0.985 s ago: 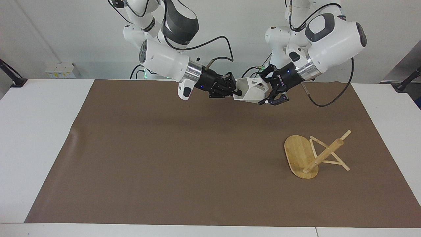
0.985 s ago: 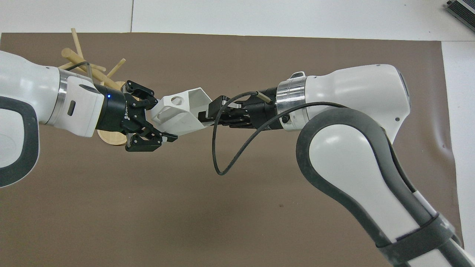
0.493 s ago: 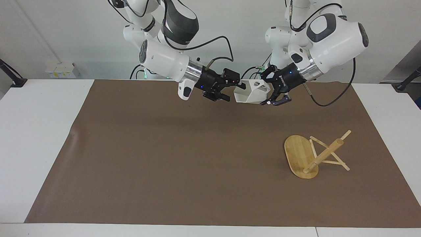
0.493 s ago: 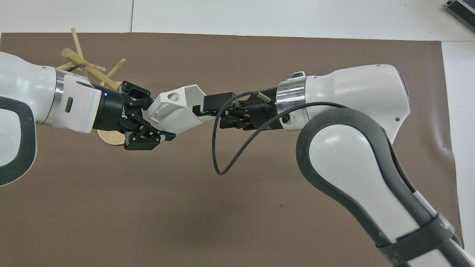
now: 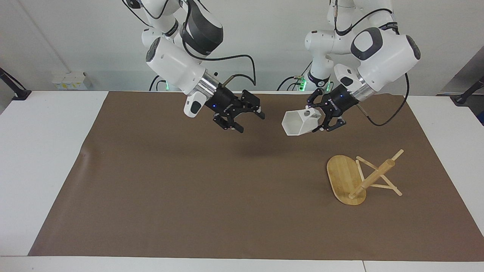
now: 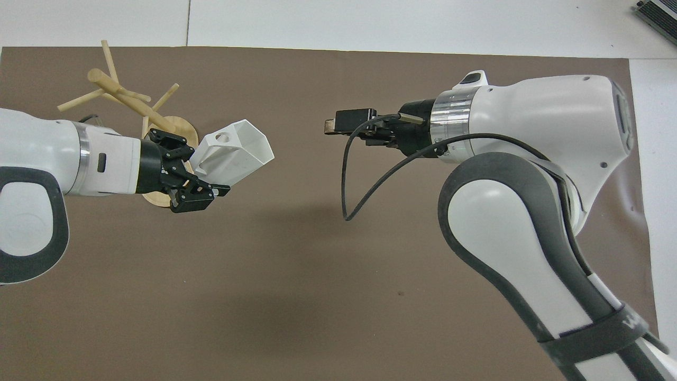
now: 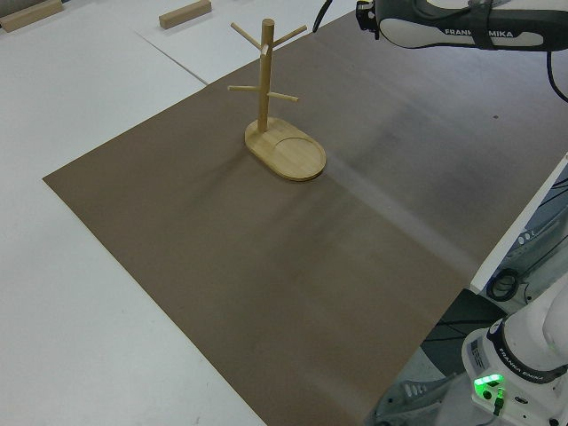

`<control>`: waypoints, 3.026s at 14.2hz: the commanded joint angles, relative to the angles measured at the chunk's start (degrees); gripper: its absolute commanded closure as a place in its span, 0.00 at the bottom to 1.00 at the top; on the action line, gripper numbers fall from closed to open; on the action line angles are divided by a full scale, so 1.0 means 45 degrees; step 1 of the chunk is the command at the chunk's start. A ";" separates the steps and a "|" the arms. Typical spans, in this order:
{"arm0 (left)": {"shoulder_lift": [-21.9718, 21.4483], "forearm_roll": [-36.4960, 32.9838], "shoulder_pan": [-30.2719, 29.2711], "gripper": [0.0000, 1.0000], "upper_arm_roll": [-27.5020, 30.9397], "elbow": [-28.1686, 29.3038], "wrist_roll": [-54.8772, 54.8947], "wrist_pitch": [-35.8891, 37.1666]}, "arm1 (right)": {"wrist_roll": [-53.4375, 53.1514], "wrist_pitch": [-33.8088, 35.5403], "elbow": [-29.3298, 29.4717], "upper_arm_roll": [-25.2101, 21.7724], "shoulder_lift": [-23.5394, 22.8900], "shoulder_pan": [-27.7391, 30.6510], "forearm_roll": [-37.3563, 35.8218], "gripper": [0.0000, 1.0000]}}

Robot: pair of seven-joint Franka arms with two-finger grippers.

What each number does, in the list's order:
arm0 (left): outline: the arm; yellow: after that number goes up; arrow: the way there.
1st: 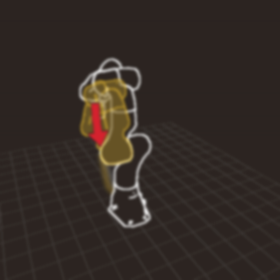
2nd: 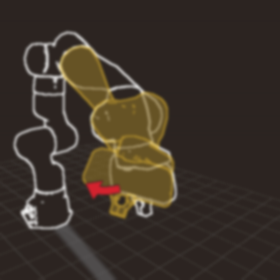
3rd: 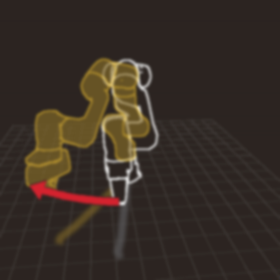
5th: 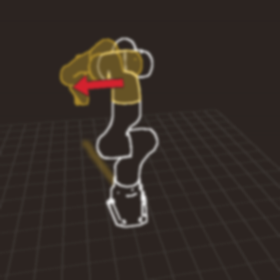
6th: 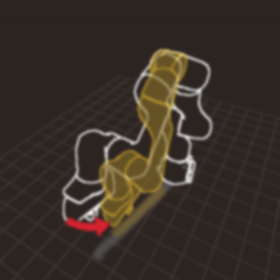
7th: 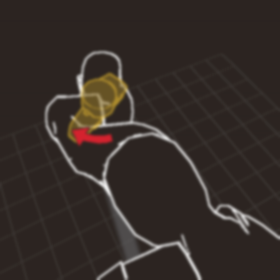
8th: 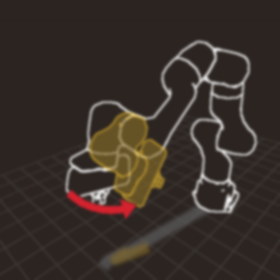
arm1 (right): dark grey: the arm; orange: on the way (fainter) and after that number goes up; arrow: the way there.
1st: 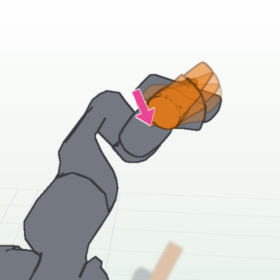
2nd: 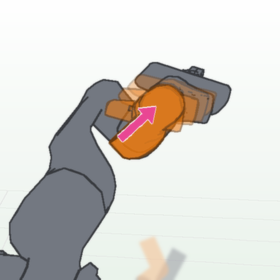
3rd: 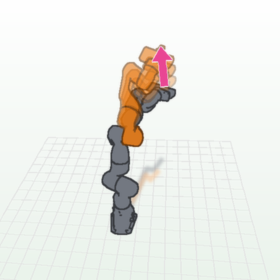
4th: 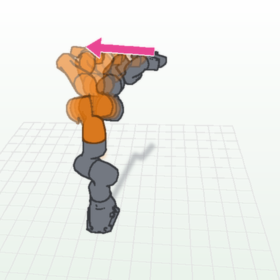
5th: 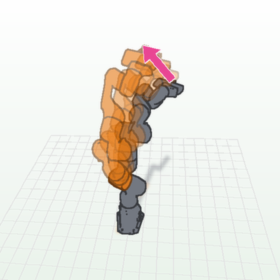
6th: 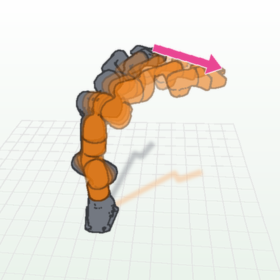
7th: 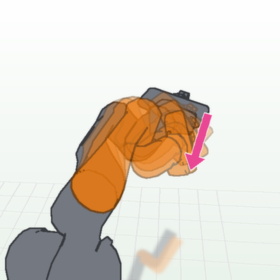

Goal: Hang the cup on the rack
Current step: 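Open the right gripper and withdraw it while the left gripper holds the cup, then move the cup with the left gripper onto a peg of the wooden rack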

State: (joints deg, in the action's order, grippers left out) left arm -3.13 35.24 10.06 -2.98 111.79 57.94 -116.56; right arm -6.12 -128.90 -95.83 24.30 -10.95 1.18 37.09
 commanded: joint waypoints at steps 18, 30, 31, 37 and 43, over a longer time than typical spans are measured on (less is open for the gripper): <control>0.0383 -0.4512 -0.0420 1.00 -0.0080 0.0606 -0.7952 -0.2788 | 0.3176 0.9111 0.1899 -0.4579 0.0714 0.0206 -0.8729 0.00; 0.1397 -0.4277 -0.1084 1.00 -0.0119 0.0528 -0.9282 -0.4137 | 0.2219 0.9622 0.2371 -0.5362 0.1709 0.0655 -0.8652 0.00; 0.1437 -0.4103 -0.1181 1.00 -0.0119 0.0528 -0.9301 -0.4137 | 0.2219 0.9641 0.2371 -0.5439 0.1807 0.0675 -0.8652 0.00; 0.1496 -0.2598 -0.1299 1.00 -0.0119 0.0528 -1.0841 -0.4078 | 0.2199 0.9309 0.1492 -0.5791 0.2315 0.0655 -0.8652 0.00; 0.1633 -0.1953 -0.1318 1.00 -0.0080 0.0528 -1.2560 -0.4136 | 0.2219 0.9329 0.1609 -0.5909 0.2413 0.0655 -0.8632 0.00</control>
State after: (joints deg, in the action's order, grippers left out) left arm 3.74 25.74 4.75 -3.00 113.82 4.17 -134.29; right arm 4.71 -85.87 -86.52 -2.48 -1.81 3.63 -1.58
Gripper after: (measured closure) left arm 0.308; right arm 0.000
